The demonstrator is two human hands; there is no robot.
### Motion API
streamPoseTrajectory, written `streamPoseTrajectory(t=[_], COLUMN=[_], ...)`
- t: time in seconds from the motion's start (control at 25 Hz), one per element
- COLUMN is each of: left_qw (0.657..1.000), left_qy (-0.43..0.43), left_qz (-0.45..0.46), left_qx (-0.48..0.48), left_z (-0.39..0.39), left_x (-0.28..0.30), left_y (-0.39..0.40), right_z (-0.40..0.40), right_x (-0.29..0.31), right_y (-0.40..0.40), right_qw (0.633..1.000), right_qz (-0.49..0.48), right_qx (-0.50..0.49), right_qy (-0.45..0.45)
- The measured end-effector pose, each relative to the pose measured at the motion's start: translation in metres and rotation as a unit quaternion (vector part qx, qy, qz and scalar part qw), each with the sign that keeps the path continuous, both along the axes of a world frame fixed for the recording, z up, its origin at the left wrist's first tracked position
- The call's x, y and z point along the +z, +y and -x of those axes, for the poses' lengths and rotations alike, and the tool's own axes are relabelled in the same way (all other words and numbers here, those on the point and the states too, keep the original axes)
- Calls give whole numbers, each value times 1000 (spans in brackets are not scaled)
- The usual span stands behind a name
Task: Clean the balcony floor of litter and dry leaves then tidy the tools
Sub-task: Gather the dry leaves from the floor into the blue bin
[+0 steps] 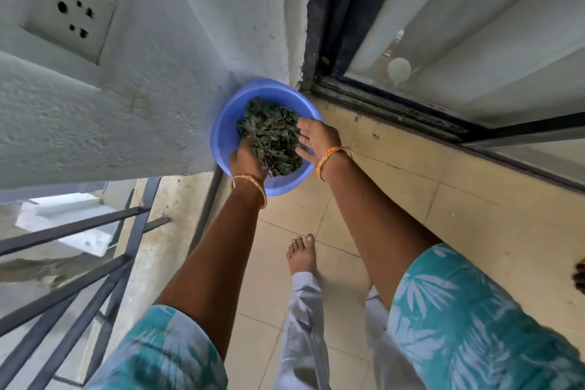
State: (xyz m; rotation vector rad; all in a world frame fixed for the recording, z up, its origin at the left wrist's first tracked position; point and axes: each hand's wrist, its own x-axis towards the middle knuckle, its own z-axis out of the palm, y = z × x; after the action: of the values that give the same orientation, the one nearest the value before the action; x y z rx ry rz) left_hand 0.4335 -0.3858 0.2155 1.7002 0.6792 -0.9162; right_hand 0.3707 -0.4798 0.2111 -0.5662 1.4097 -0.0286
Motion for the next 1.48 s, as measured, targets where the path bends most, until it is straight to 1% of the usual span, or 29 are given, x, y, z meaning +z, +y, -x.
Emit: streamPoseTrajectory(t=[0.08,0.12,0.16,0.24,0.32,0.4,0.52,0.56,0.6,0.72,0.88,1.0,1.08,1.24,1.32,1.36,1.4,1.48], left_qw=[997,994,990,975,955,931,878,852,816,693,555,471,423,352,298,276,262,241], left_qy=[-62,-78,-87,-114,-140,-161,-169,-174,-187,-206,-200,-178,-172,-163,-170,-173,-175,-172], left_qz=[-30,-30,-19,9,27,40,44,40,27,-12,-17,-16,-6,5,13,17,21,21], left_qx=[-41,-73,-112,-189,-261,-324,-446,-493,-546,-691,-808,-864,-890,-922,-939,-945,-949,-955], left_z=[3,6,13,31,56,83,136,156,176,246,335,402,447,532,578,598,616,650], left_x=[-2,2,7,25,46,63,79,83,85,87,80,81,87,109,119,121,119,101], left_y=[-5,-9,-14,-27,-40,-50,-63,-65,-66,-68,-68,-66,-65,-63,-65,-67,-69,-75], right_z=[8,13,21,42,74,110,174,195,218,302,419,491,531,597,631,645,659,684], right_x=[8,13,18,27,40,51,67,69,72,74,73,70,74,93,102,101,97,79], right_y=[-2,-3,-3,-2,1,4,13,18,22,38,66,90,106,125,131,133,135,140], right_qw=[999,997,994,978,953,933,918,918,916,892,857,838,825,800,795,801,811,841], right_qz=[18,39,75,178,259,313,340,333,329,326,278,227,207,207,209,208,201,177], right_qx=[-33,-58,-84,-79,-72,-81,-105,-117,-130,-187,-274,-333,-365,-406,-408,-396,-378,-324], right_qy=[-9,-10,5,74,137,158,177,181,189,252,338,367,377,391,398,399,398,395])
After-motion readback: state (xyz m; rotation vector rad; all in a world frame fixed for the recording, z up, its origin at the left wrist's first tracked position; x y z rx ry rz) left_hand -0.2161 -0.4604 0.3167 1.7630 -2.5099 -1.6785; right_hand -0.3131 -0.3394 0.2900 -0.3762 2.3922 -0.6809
